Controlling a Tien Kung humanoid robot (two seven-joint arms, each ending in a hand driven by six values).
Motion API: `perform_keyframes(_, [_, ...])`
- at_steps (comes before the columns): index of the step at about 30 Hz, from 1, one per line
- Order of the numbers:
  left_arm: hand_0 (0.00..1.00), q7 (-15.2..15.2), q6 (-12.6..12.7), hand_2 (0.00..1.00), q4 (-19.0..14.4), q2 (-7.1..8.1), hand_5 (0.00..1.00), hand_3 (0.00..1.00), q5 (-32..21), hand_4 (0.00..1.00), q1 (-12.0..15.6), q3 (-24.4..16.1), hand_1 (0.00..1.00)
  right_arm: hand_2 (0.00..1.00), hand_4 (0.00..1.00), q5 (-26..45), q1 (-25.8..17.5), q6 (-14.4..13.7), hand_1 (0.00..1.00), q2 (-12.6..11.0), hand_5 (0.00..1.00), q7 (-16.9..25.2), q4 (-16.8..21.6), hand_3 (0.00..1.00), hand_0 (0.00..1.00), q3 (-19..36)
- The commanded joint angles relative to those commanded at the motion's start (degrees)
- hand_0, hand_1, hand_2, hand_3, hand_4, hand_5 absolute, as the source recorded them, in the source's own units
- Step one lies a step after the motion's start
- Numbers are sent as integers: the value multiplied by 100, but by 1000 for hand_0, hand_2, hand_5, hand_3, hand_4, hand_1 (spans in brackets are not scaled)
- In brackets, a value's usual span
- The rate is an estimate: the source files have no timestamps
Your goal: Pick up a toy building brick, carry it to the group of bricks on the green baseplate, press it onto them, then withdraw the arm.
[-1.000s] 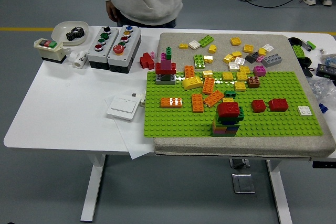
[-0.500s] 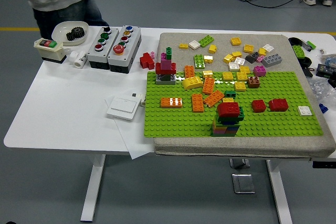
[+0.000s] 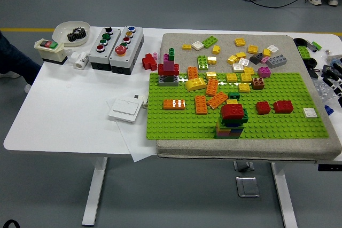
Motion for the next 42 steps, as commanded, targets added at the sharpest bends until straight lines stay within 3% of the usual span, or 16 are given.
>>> perform_keyframes(10, [665, 54, -85, 730, -25, 50, 660, 591, 250, 669, -27, -113, 703, 838, 998, -261, -68, 322, 837, 18, 998, 72, 89, 869, 951, 86])
perform_keyframes(28, [668, 122, -219, 734, -59, 115, 657, 591, 585, 674, 40, -269, 703, 831, 998, -266, -219, 443, 836, 39, 998, 39, 137, 881, 969, 94])
perform_keyframes(42, [671, 69, -197, 734, -88, 103, 656, 587, 398, 676, -10, -115, 703, 834, 998, -231, -222, 531, 831, -60, 998, -25, 175, 855, 960, 23])
